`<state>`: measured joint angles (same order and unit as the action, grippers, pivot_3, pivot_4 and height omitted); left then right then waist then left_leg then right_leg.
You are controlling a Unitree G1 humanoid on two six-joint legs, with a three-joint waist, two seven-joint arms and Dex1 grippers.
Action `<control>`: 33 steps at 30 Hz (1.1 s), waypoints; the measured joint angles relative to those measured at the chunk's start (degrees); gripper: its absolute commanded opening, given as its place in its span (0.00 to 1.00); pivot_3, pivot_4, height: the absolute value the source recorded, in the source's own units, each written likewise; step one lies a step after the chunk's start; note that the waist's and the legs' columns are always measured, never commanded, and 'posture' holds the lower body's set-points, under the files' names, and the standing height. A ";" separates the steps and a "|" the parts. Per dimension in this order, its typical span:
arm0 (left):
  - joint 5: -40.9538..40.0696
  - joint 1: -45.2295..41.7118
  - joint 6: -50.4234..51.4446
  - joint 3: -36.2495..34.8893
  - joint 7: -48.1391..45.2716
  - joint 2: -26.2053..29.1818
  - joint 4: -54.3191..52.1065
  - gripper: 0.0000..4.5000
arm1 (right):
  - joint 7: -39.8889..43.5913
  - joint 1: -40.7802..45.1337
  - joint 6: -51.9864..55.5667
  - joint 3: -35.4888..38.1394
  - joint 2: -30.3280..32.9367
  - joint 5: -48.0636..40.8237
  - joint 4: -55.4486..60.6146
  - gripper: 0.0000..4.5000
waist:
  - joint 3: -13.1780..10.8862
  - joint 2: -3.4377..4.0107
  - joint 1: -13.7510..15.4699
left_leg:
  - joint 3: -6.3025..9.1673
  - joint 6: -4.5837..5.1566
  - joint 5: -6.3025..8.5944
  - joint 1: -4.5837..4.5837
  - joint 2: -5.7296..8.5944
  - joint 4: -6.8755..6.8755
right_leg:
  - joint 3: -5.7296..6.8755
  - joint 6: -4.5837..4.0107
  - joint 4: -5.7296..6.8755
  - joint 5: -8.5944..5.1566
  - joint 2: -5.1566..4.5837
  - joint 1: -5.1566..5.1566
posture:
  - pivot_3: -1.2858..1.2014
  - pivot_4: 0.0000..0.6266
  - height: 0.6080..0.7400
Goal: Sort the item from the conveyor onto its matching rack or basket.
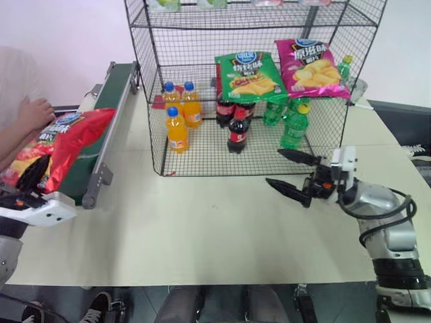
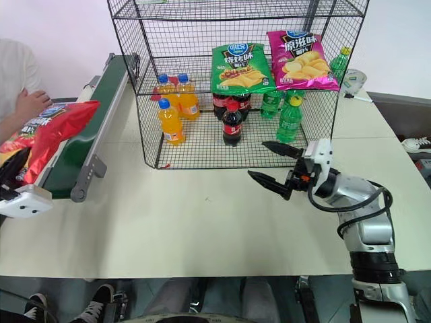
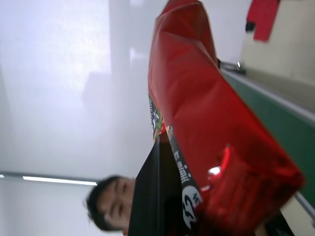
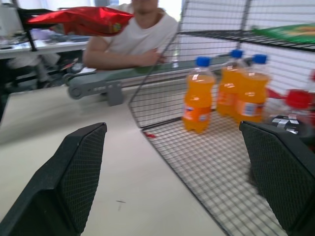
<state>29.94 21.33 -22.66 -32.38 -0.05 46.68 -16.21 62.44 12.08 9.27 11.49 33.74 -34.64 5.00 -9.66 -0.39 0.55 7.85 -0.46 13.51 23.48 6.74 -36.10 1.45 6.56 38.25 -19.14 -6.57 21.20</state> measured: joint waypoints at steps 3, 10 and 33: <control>0.94 -3.92 1.80 1.93 -2.34 -0.96 -4.91 0.03 | -2.25 -0.09 -0.18 3.13 0.00 -0.42 0.03 1.00 | 0.00 0.00 0.30 | 0.01 -0.01 -0.01 -0.01 0.00 -0.06 | 0.02 -0.01 0.01 0.01 0.01 0.02 | 0.52 0.24 1.00; 4.61 -14.69 4.66 13.75 -6.80 -4.29 -9.74 0.03 | -8.72 -1.37 -4.54 5.42 -2.92 1.05 0.97 1.00 | 0.01 0.03 0.02 | -0.01 -0.09 -0.06 -0.02 -0.01 -0.03 | 0.01 -0.01 0.01 0.01 0.06 -0.15 | 0.52 0.24 1.00; 18.36 -49.64 8.56 31.45 2.14 -9.65 13.21 0.03 | -13.61 -2.22 -6.05 2.51 -4.75 2.88 5.43 1.00 | 0.01 0.01 0.22 | 0.02 -0.46 -0.30 -0.02 0.03 -0.09 | 0.02 0.01 0.14 0.02 0.12 -0.13 | 0.52 0.24 1.00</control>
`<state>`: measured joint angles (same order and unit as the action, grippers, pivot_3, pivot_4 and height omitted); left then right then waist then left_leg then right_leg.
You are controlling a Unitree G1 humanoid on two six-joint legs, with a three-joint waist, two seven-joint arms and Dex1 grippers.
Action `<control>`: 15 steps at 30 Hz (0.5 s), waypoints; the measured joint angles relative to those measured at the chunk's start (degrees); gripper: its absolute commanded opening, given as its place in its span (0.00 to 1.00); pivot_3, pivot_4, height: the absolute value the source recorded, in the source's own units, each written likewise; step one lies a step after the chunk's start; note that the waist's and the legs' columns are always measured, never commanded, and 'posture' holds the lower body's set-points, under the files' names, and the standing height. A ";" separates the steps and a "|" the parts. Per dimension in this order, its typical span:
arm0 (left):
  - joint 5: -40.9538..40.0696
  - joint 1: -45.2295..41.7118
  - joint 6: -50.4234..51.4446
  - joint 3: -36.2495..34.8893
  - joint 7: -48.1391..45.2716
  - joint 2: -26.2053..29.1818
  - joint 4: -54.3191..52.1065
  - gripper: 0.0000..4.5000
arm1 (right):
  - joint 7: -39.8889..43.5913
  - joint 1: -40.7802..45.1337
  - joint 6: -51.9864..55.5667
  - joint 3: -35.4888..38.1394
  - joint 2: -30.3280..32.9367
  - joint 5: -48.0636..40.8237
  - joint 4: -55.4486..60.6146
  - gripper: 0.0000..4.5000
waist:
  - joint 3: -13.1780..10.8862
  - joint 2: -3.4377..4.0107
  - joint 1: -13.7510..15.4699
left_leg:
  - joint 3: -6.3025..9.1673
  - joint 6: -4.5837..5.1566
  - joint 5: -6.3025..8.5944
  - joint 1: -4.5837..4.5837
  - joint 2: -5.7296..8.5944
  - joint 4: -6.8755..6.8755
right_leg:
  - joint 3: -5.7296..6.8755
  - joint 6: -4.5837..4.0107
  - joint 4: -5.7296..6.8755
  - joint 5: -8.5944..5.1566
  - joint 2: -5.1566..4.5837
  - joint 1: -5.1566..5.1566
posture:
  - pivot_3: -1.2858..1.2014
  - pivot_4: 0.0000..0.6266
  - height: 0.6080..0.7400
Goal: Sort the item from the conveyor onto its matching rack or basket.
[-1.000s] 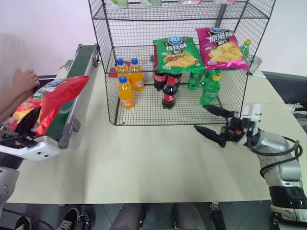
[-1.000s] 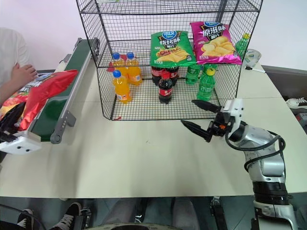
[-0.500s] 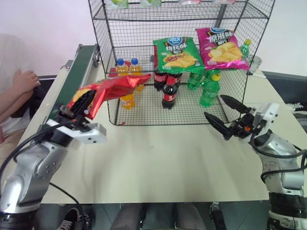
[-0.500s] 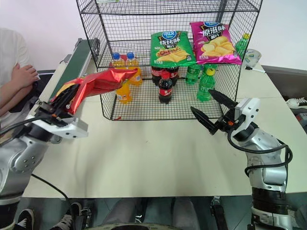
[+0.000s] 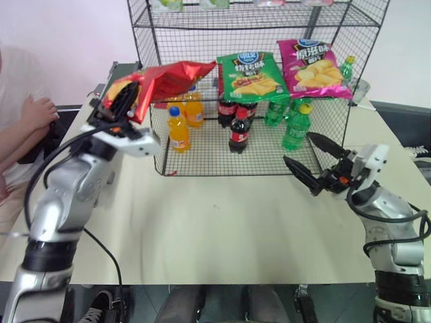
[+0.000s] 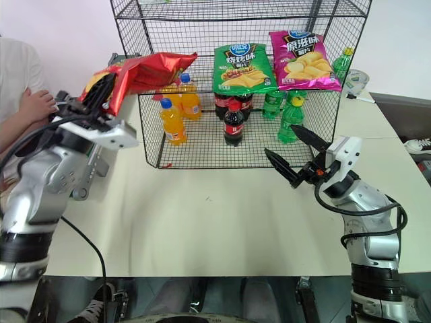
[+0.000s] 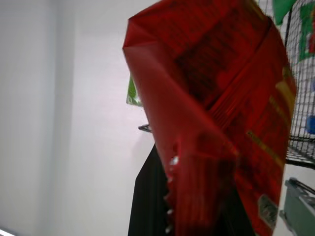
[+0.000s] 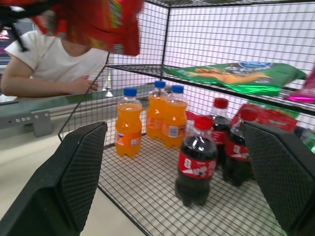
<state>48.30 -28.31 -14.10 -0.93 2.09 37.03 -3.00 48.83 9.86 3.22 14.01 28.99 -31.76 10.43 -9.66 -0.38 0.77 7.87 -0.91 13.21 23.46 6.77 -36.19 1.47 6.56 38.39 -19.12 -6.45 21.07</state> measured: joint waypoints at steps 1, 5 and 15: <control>0.99 -1.74 -0.18 1.50 1.91 -0.27 3.02 0.03 | -0.03 -0.04 0.00 -0.02 0.01 0.04 -0.01 1.00 | -0.01 -0.02 -0.06 | 0.00 0.00 0.00 0.01 0.02 0.01 | 0.00 0.00 0.00 0.00 -0.01 0.00 | 0.52 0.24 1.00; 2.45 -8.14 -0.59 5.68 6.83 -2.36 13.51 0.03 | -0.14 -0.32 0.06 0.00 0.23 0.09 0.00 1.00 | -0.01 -0.02 -0.11 | -0.01 -0.04 -0.03 0.01 0.01 -0.01 | 0.01 0.01 0.06 0.00 -0.01 0.03 | 0.52 0.24 1.00; 3.25 -20.68 1.11 13.79 14.87 -12.25 34.50 0.03 | -0.67 0.38 0.22 -0.45 0.69 0.26 0.01 1.00 | -0.02 -0.05 -0.29 | -0.03 -0.04 -0.04 0.04 0.05 -0.04 | 0.04 0.02 0.16 -0.01 -0.02 0.09 | 0.52 0.24 1.00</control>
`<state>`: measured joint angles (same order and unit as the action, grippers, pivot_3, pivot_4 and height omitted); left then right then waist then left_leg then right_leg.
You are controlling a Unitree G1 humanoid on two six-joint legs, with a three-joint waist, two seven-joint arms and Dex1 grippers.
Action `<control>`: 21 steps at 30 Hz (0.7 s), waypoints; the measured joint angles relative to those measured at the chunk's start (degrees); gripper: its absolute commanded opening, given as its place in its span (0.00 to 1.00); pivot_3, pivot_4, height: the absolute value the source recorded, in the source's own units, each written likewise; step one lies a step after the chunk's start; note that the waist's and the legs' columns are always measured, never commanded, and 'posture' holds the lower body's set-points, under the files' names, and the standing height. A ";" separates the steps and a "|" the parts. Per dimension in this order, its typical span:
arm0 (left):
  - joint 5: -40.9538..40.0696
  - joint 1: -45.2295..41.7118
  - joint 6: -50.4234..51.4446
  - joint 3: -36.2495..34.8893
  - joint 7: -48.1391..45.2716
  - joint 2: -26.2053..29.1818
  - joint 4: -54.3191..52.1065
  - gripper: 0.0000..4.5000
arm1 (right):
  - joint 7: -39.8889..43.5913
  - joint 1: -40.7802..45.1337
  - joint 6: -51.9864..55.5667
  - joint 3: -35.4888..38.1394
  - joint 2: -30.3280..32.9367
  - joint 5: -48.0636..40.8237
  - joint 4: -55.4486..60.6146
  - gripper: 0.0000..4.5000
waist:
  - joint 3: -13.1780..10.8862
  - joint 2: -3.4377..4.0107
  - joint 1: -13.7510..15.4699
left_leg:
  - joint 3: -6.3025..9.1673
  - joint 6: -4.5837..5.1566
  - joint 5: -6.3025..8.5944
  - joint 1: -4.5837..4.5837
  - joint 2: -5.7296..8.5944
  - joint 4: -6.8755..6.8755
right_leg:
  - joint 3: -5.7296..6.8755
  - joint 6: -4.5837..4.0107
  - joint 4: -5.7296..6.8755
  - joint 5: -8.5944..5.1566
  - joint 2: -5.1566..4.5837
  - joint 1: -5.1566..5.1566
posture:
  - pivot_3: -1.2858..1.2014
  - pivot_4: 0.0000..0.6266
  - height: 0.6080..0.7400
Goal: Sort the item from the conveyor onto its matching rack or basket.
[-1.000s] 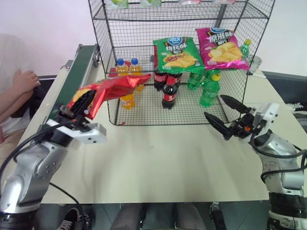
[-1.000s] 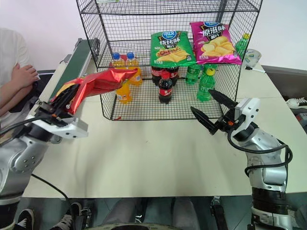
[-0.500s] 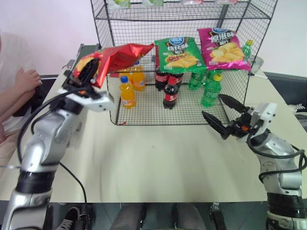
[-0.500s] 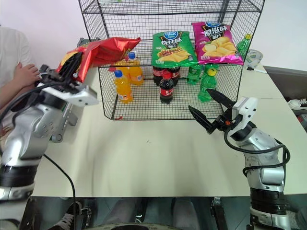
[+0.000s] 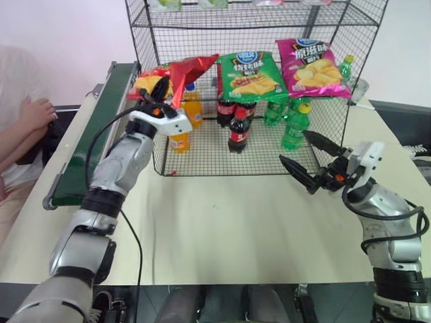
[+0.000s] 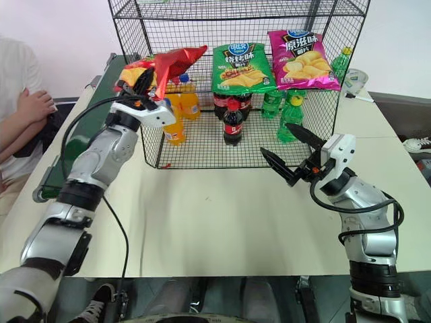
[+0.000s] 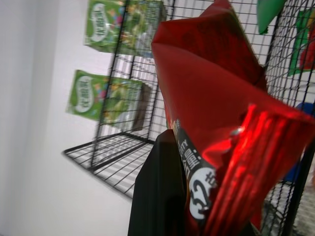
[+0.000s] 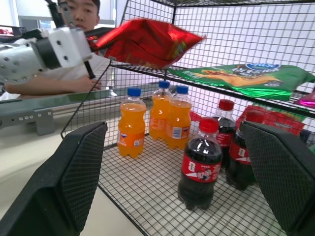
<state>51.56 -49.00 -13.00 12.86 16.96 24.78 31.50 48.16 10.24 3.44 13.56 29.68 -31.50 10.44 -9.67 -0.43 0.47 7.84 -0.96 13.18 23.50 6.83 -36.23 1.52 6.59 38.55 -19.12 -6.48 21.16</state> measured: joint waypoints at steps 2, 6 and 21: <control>-1.82 -0.94 1.49 -0.02 0.16 -2.34 2.27 0.03 | -0.05 0.12 0.03 0.00 0.11 0.00 0.00 1.00 | 0.00 0.00 -0.14 | 0.00 0.00 0.00 0.01 0.00 0.00 | 0.00 0.00 0.01 0.00 0.00 0.03 | 0.52 0.24 1.00; -6.96 -3.68 3.09 -0.69 0.97 -5.61 8.39 0.03 | -0.06 0.11 0.09 0.04 0.43 0.00 -0.02 1.00 | -0.01 -0.02 -0.23 | 0.00 -0.02 -0.01 0.02 0.00 -0.02 | 0.00 0.00 0.08 0.00 0.00 0.05 | 0.52 0.24 1.00; -17.53 -15.23 5.38 -2.26 4.81 -13.63 25.27 0.03 | -1.45 1.20 1.31 0.13 0.39 -0.37 0.01 1.00 | -0.03 -0.07 -0.22 | -0.03 -0.02 -0.01 0.09 0.05 -0.13 | 0.00 0.02 0.23 -0.01 -0.01 0.15 | 0.52 0.24 1.00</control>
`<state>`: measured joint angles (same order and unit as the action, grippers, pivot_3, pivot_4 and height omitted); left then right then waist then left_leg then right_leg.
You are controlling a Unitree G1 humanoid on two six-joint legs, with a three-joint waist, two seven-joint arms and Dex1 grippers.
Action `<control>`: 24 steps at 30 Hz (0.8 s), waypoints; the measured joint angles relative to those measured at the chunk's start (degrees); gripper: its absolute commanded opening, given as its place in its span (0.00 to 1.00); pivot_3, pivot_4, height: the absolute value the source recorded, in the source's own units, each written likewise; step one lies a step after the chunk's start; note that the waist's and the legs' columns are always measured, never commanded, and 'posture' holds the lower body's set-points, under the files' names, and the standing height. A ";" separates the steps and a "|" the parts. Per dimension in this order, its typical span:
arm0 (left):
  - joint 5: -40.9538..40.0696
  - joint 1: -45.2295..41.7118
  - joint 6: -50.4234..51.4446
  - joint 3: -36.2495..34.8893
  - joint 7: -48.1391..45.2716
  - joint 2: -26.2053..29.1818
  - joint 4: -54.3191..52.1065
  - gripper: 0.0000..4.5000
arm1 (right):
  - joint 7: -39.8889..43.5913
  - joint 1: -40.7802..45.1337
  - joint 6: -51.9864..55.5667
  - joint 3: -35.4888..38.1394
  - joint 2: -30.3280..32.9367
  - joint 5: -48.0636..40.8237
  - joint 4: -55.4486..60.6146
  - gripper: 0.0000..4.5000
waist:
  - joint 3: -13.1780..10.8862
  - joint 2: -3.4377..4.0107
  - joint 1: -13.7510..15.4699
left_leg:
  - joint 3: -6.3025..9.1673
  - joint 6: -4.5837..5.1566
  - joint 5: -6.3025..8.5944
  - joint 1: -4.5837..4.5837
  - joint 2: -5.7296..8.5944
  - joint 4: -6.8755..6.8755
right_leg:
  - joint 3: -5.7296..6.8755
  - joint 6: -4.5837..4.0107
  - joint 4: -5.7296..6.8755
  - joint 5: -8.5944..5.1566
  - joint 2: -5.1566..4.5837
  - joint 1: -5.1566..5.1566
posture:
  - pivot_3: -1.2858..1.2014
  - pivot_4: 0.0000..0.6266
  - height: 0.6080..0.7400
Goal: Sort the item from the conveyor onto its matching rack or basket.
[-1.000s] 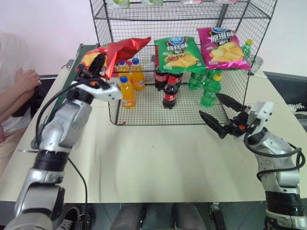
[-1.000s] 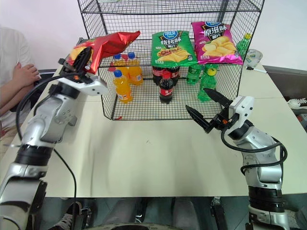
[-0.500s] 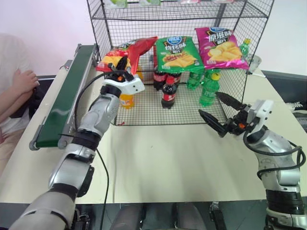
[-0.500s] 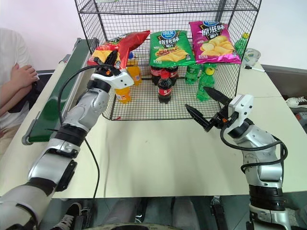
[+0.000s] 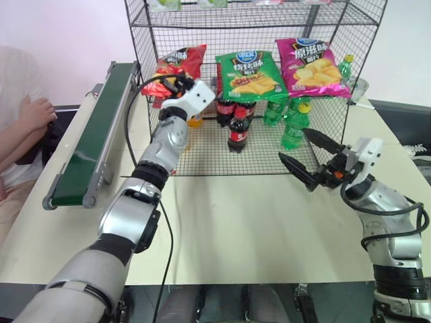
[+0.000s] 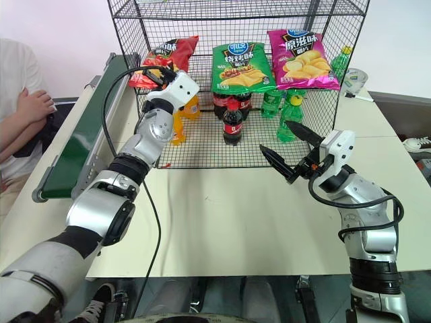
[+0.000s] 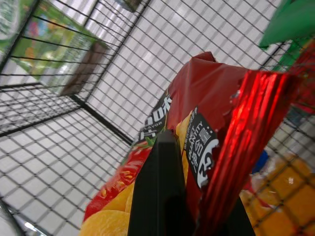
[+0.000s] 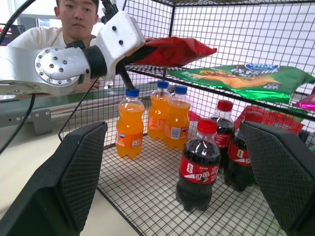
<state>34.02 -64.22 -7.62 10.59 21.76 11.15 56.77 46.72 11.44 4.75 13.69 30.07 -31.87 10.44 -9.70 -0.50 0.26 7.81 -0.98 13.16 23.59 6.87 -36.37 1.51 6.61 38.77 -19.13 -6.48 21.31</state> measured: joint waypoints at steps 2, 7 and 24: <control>-0.03 -0.27 0.05 0.35 1.60 0.07 1.10 0.03 | -1.06 1.10 -0.13 0.93 -0.14 -0.47 0.00 1.00 | 0.00 0.00 -0.12 | -0.02 0.00 0.00 0.01 0.00 0.00 | -0.01 0.01 0.09 -0.01 -0.01 0.04 | 0.52 0.24 1.00; -2.51 -0.71 -1.66 -0.25 1.96 0.19 1.99 0.40 | -1.44 1.10 -0.41 1.35 -0.17 -0.41 0.03 1.00 | 0.00 -0.01 -0.04 | -0.03 0.00 0.00 0.01 0.02 -0.03 | -0.01 0.01 0.12 -0.01 -0.02 0.04 | 0.52 0.24 1.00; -8.96 4.17 -5.08 -0.28 -6.78 -1.49 -9.21 0.99 | -1.44 1.32 -1.71 0.38 -0.90 -0.30 0.03 1.00 | 0.02 -0.01 0.18 | 0.02 0.10 0.06 0.27 0.13 -0.61 | -0.04 0.10 0.34 -0.06 -0.06 0.09 | 0.52 0.24 1.00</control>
<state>25.06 -60.06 -12.69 10.31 14.99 9.66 47.55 45.28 12.76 3.04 14.07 29.17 -32.17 10.47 -9.68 -0.52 0.44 7.83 -0.88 13.23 23.86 7.00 -36.98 1.48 6.71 39.11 -19.20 -6.54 21.40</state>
